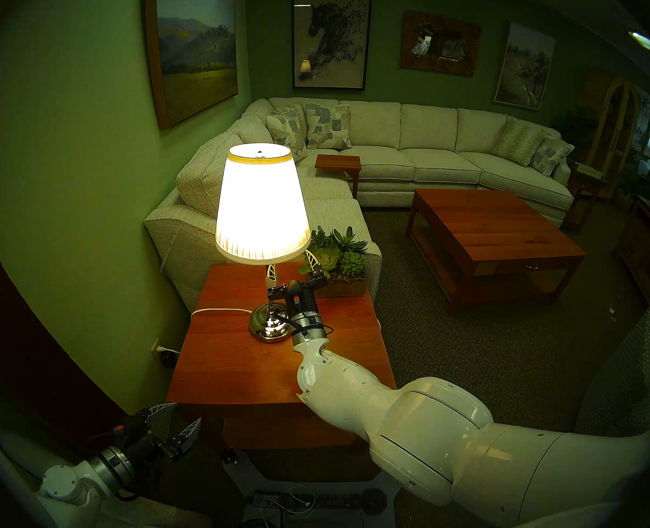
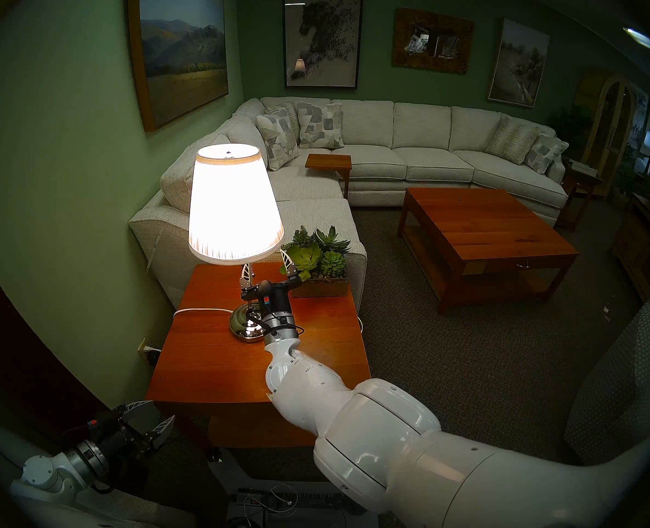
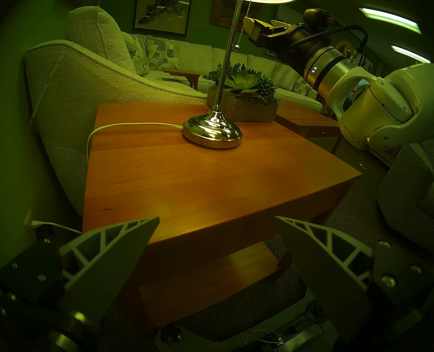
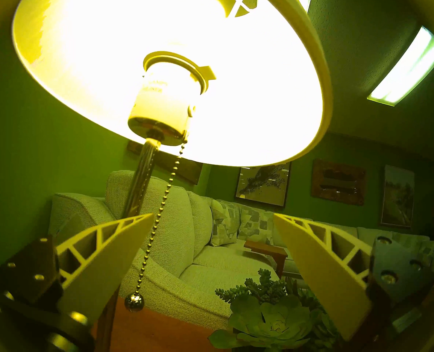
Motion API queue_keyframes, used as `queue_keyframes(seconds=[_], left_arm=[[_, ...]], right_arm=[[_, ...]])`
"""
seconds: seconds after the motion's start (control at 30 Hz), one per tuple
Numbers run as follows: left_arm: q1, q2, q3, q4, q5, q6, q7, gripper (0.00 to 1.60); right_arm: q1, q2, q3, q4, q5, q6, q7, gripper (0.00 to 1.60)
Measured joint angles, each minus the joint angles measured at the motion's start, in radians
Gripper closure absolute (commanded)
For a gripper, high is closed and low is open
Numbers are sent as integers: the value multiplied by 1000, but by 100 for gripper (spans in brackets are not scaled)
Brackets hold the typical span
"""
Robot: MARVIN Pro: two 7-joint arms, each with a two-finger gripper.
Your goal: Pull on string to turn off lamp
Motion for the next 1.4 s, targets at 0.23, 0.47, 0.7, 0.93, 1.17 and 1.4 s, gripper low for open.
queue_keyframes(seconds=[0.23, 0.47, 0.7, 0.93, 1.17, 1.4], left_arm=[[0, 0, 0, 0, 0, 0, 0, 0], [0, 0, 0, 0, 0, 0, 0, 0], [0, 0, 0, 1, 0, 0, 0, 0], [0, 0, 0, 1, 0, 0, 0, 0], [0, 0, 1, 1, 0, 0, 0, 0], [-1, 0, 1, 2, 0, 0, 0, 0]], right_arm=[[3, -4, 6, 8, 1, -1, 5, 118], [14, -11, 21, 19, 10, 5, 39, 145], [29, -28, 32, 29, 24, 45, 79, 160], [29, -49, 41, 38, 37, 78, 120, 160], [24, -53, 52, 49, 51, 89, 165, 160], [10, -51, 67, 68, 71, 93, 209, 160]])
